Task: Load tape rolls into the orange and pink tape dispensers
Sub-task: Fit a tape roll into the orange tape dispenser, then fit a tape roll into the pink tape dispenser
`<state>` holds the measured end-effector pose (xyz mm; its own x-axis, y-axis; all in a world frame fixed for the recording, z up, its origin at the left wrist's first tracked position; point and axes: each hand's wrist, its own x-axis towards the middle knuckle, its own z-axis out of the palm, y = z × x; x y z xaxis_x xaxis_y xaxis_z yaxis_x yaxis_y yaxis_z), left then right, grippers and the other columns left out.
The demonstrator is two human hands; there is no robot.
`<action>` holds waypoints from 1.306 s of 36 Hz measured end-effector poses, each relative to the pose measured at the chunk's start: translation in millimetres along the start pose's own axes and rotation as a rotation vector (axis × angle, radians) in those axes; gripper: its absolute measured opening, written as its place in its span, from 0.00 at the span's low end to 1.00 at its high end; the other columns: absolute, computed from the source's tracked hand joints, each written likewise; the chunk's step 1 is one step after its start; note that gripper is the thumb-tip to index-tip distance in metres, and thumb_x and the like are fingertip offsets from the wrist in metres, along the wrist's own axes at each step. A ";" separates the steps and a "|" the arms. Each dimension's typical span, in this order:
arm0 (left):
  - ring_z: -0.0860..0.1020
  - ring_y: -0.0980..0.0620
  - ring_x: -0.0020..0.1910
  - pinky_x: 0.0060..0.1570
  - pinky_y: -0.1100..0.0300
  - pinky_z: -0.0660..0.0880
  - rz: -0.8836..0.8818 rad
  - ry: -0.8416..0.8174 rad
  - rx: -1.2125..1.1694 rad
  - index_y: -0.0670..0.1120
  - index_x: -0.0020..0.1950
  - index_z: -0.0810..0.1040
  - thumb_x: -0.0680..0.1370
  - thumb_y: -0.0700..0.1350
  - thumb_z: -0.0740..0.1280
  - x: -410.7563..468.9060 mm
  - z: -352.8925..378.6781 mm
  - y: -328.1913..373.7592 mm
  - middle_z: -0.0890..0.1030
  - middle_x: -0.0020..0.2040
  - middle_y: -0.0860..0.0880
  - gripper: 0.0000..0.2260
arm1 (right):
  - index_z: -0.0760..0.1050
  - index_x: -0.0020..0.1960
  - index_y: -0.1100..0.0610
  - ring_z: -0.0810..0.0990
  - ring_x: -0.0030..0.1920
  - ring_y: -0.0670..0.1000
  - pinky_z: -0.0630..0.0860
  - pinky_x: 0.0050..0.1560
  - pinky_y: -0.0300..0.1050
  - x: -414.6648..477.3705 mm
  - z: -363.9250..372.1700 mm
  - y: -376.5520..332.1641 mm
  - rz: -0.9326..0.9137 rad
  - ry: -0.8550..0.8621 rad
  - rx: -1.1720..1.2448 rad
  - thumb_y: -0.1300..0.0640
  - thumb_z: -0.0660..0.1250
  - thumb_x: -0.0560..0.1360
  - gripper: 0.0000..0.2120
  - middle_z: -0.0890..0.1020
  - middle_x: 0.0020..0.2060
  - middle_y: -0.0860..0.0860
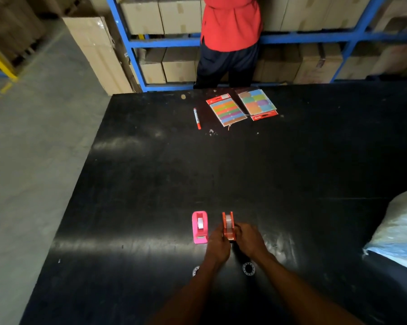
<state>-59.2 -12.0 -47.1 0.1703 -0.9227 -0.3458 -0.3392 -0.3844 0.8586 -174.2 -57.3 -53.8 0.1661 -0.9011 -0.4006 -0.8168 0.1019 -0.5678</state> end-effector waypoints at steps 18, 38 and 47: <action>0.82 0.60 0.46 0.46 0.71 0.77 0.042 0.148 0.100 0.44 0.63 0.77 0.72 0.36 0.68 -24.5 -114.7 -20.8 0.83 0.56 0.47 0.19 | 0.75 0.42 0.56 0.81 0.39 0.59 0.75 0.38 0.49 -29.3 -24.1 -48.7 -0.182 0.088 -0.146 0.56 0.60 0.75 0.07 0.83 0.37 0.53; 0.64 0.57 0.72 0.71 0.59 0.67 0.120 -0.271 0.333 0.52 0.78 0.55 0.61 0.43 0.80 34.7 -132.6 -79.7 0.62 0.74 0.53 0.52 | 0.71 0.67 0.51 0.77 0.60 0.57 0.73 0.59 0.51 17.3 14.0 -95.2 -0.314 -0.187 -0.371 0.50 0.63 0.77 0.18 0.76 0.59 0.55; 0.73 0.53 0.67 0.63 0.56 0.76 0.157 -0.276 0.257 0.64 0.73 0.60 0.61 0.50 0.80 47.4 -121.0 -80.8 0.69 0.72 0.56 0.45 | 0.73 0.64 0.51 0.79 0.58 0.58 0.76 0.60 0.51 38.1 32.3 -100.6 -0.305 -0.276 -0.447 0.51 0.69 0.75 0.19 0.74 0.61 0.56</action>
<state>88.3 -21.2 -87.0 -0.1453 -0.9303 -0.3367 -0.5674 -0.2004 0.7987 -67.8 -88.3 -35.2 0.5176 -0.7129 -0.4732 -0.8528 -0.3845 -0.3534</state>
